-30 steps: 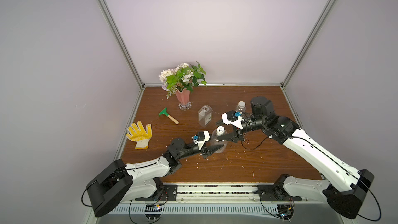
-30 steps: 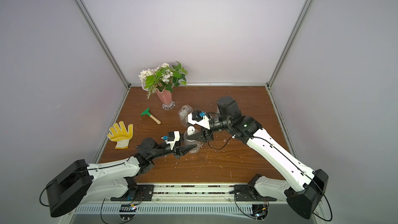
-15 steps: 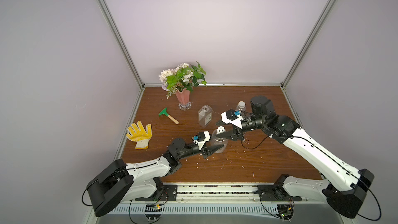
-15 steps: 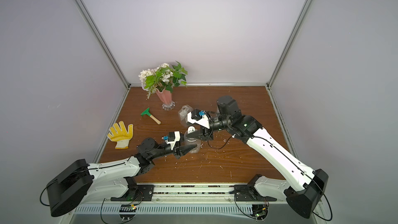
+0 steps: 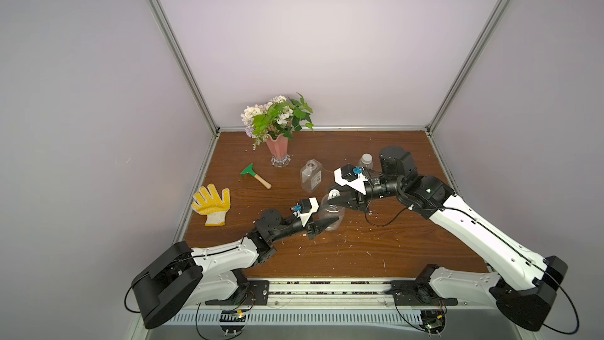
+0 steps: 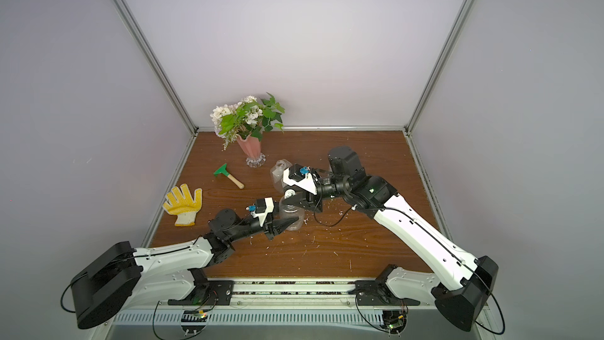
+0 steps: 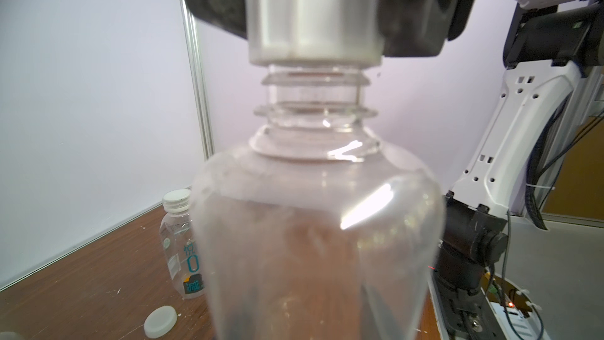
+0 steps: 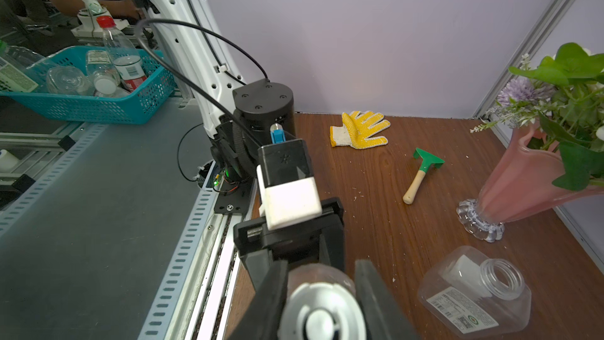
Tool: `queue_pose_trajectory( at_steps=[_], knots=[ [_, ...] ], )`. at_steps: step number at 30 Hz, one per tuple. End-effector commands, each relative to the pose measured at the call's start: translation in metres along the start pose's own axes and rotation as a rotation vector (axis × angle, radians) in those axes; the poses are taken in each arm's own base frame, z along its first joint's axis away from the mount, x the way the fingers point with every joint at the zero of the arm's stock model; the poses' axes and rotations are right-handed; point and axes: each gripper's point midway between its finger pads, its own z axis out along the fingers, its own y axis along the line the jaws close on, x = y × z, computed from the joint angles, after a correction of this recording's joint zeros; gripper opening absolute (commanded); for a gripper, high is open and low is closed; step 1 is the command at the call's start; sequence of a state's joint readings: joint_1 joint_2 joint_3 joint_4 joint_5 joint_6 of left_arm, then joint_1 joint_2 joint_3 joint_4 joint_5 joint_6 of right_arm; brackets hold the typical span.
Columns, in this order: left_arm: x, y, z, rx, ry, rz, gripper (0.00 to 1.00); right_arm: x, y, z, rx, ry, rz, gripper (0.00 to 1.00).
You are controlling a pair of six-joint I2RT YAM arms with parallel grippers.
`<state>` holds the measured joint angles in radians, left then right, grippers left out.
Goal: Screw on the bottle caps
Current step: Screw the bottle cap onto the plastic bottle.
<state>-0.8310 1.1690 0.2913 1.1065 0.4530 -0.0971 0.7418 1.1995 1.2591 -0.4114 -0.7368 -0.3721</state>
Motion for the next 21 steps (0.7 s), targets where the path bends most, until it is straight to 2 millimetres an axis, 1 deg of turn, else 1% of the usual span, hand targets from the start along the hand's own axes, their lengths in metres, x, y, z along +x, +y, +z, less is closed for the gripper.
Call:
queue_pose_trajectory(
  at_steps=[1, 2, 5, 8, 11, 15, 18, 21],
  knots=[
    [-0.032, 0.010, -0.001, -0.056, -0.092, 0.052, 0.44, 0.008, -0.009, 0.002, 0.074, 0.020, 0.039, 0.21],
    [-0.035, 0.013, -0.002, -0.074, -0.101, 0.057, 0.44, 0.010, -0.011, 0.002, 0.092, 0.020, 0.054, 0.20],
    [-0.042, 0.023, -0.005, -0.137, -0.121, 0.068, 0.43, 0.017, -0.026, 0.003, 0.201, 0.015, 0.120, 0.19],
    [-0.050, 0.033, -0.010, -0.208, -0.143, 0.077, 0.43, 0.022, -0.044, 0.003, 0.339, 0.001, 0.254, 0.13],
    [-0.056, 0.043, -0.013, -0.267, -0.159, 0.085, 0.43, 0.034, -0.055, 0.006, 0.456, -0.004, 0.373, 0.11],
    [-0.059, 0.054, -0.014, -0.330, -0.164, 0.087, 0.43, 0.054, -0.062, 0.011, 0.599, 0.023, 0.469, 0.10],
    [-0.059, 0.061, -0.014, -0.367, -0.162, 0.087, 0.43, 0.068, -0.063, 0.016, 0.681, 0.042, 0.503, 0.09],
    [-0.056, 0.067, -0.013, -0.397, -0.152, 0.084, 0.42, 0.078, -0.065, 0.018, 0.778, 0.063, 0.501, 0.09]
  ],
)
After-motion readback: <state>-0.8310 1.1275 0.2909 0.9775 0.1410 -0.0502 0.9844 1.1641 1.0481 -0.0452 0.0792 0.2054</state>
